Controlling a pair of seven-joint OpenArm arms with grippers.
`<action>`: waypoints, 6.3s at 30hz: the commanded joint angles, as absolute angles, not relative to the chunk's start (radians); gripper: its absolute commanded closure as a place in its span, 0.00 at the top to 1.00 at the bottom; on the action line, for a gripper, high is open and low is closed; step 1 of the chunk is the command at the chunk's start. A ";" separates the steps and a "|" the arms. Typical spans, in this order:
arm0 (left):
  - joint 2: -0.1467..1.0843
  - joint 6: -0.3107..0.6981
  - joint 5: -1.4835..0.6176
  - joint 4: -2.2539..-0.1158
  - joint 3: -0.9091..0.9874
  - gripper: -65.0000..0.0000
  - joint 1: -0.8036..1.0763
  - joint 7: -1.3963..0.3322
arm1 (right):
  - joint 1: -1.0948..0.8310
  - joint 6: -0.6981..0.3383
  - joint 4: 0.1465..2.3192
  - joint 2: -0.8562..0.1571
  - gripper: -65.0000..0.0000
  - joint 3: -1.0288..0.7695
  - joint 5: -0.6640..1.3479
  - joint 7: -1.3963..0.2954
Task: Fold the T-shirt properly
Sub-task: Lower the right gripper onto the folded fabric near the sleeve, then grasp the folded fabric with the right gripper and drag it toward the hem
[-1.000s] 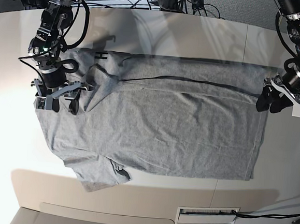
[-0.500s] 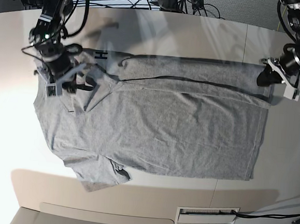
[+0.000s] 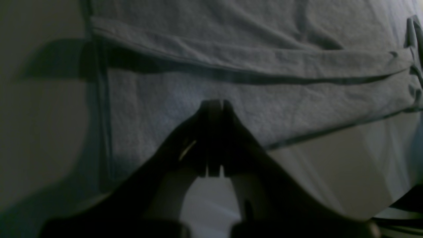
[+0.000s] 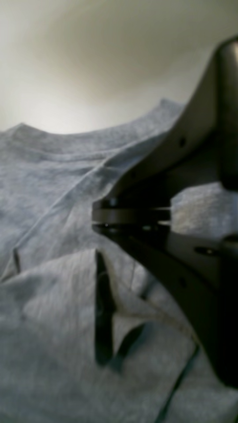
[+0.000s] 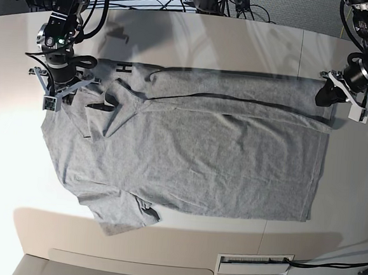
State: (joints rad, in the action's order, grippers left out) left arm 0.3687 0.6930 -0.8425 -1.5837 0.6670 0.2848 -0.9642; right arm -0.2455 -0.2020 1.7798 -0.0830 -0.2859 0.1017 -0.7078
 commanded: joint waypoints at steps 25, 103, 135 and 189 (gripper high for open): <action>0.388 0.698 -0.867 -1.599 0.670 0.00 0.280 -0.942 | -0.131 -0.434 1.671 -0.091 0.35 -0.287 0.229 -0.702; 0.388 0.698 -0.868 -1.599 0.670 0.00 0.280 -0.942 | -0.177 -0.331 1.876 -0.148 0.46 -0.048 -0.158 -0.749; 0.387 0.698 -0.878 -1.599 0.670 0.00 0.280 -0.942 | -0.108 -0.404 1.666 -0.147 0.00 -0.078 -0.120 -0.684; 0.385 0.698 -0.883 -1.599 0.670 0.00 0.280 -0.942 | 0.279 -0.002 1.214 -0.091 0.00 0.195 -0.199 -0.307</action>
State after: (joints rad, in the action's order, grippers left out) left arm 0.3679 0.6930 -0.8608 -1.5837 0.6666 0.2848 -0.9646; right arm 0.2520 -0.0113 1.1957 -0.0937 0.1974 -0.1970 -0.3363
